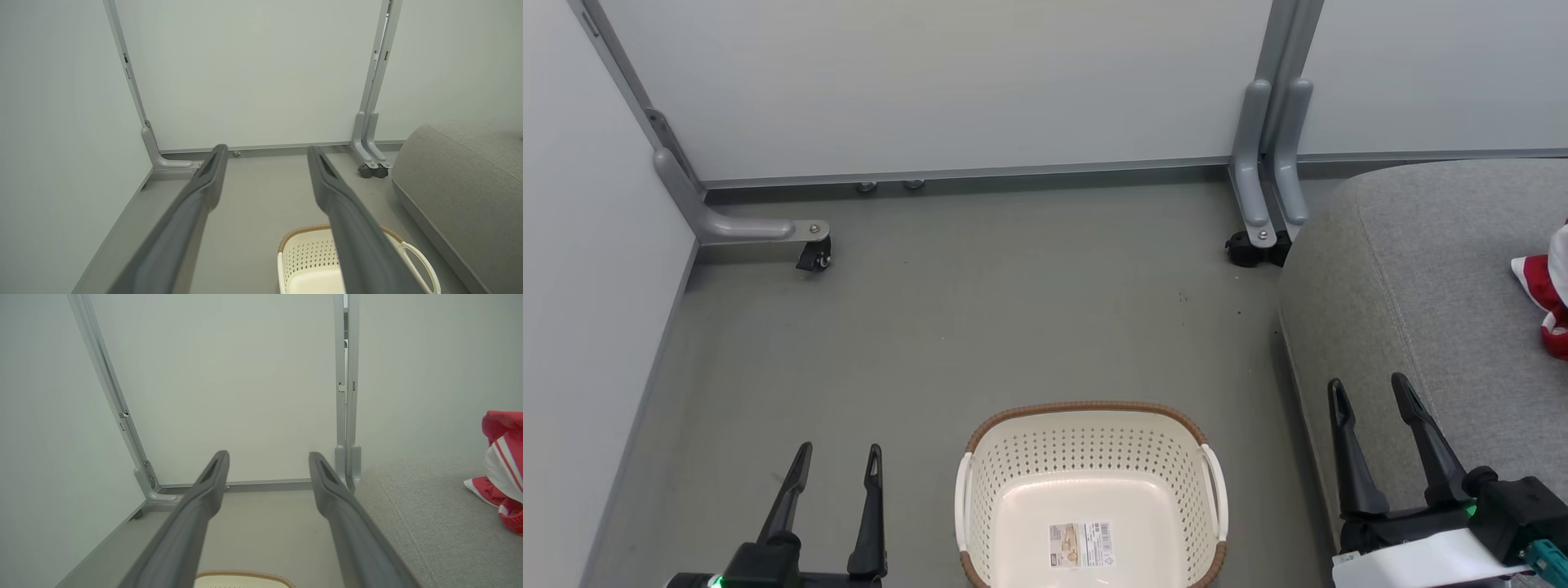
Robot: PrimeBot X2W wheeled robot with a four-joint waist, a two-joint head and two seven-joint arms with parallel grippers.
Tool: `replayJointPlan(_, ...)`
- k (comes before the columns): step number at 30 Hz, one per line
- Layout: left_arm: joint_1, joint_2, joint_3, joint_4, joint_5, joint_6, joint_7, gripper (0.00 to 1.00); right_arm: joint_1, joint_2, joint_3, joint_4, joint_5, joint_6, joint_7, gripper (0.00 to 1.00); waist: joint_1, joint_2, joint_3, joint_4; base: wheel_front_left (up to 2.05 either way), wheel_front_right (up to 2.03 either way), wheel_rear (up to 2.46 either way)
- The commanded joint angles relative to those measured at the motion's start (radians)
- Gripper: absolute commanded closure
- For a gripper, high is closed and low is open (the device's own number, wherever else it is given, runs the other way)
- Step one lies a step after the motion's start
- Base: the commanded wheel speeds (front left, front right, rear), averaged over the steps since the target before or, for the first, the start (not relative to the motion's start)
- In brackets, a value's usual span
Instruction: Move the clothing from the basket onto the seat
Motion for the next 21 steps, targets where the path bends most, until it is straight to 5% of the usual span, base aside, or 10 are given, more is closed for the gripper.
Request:
replayJointPlan(1, 0.01, 0.001, 0.009, -0.007, 0.004, -0.005, 0.0, 0.0, -0.006, 0.001, 0.0, 0.0, 0.005, -0.001, -0.003, 0.0, 0.0, 0.0, 0.0, -0.001, 0.0, 0.0, 0.0)
replayJointPlan(21, 0.015, 0.001, 0.02, -0.041, -0.033, -0.013, 0.0, 0.0, -0.014, 0.001, 0.0, 0.013, 0.002, -0.001, -0.003, 0.0, 0.0, 0.0, -0.002, -0.011, 0.0, 0.0, 0.0)
